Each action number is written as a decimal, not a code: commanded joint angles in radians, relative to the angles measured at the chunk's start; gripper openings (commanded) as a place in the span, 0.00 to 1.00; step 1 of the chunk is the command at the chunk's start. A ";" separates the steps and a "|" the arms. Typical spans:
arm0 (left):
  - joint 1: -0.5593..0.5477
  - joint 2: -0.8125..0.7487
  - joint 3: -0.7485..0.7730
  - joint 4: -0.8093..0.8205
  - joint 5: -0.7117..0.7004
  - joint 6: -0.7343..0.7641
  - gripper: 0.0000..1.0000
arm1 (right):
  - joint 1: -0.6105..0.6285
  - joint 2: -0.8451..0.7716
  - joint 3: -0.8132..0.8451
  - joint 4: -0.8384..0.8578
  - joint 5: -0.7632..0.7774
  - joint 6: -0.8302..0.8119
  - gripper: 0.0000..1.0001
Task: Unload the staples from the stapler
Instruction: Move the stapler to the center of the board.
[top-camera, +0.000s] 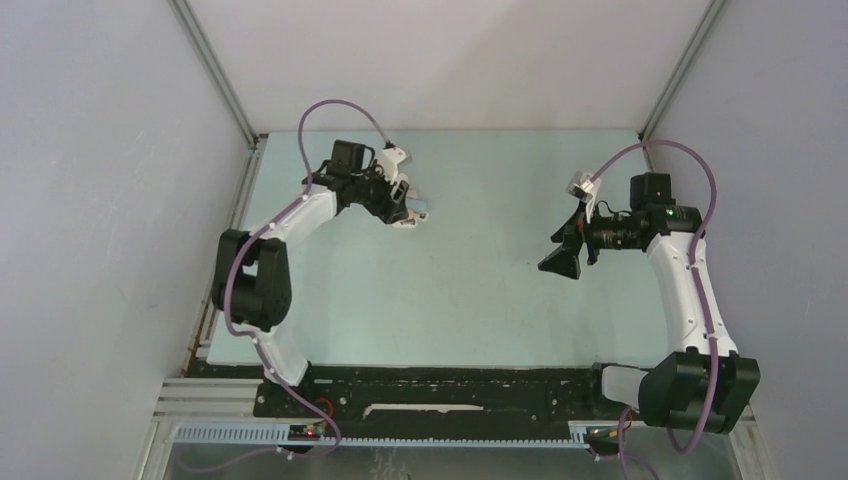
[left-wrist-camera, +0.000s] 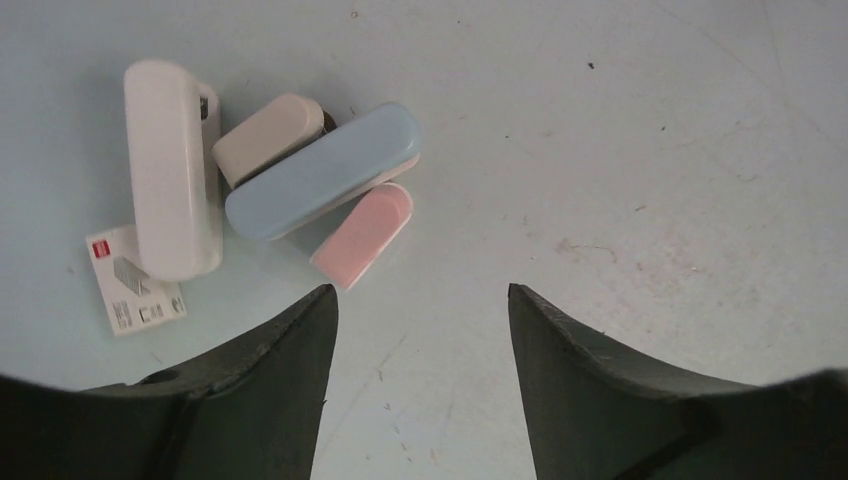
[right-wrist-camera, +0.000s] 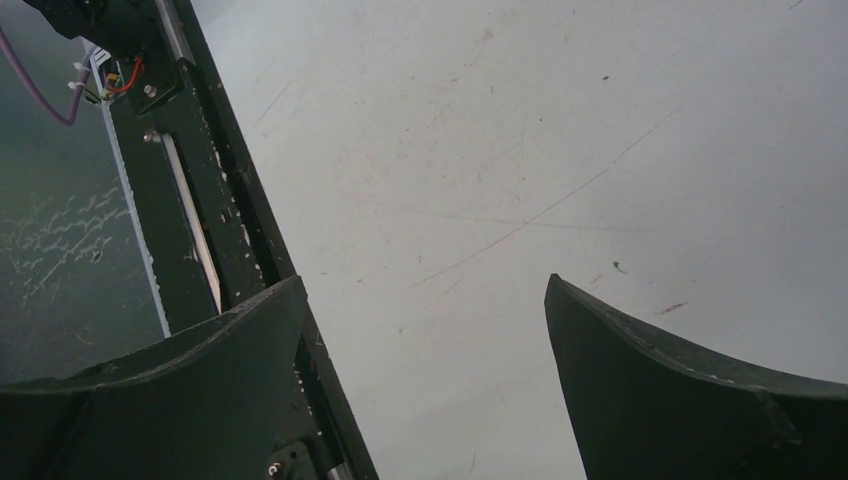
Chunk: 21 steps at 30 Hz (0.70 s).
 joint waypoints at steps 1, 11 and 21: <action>0.005 0.076 0.137 -0.134 0.060 0.188 0.68 | 0.002 0.006 0.040 -0.021 -0.013 -0.031 1.00; -0.010 0.176 0.270 -0.230 0.009 0.338 0.64 | 0.008 0.056 0.090 -0.023 -0.025 -0.018 1.00; -0.071 0.230 0.275 -0.249 -0.196 0.409 0.59 | -0.038 0.067 0.094 -0.030 -0.055 -0.008 1.00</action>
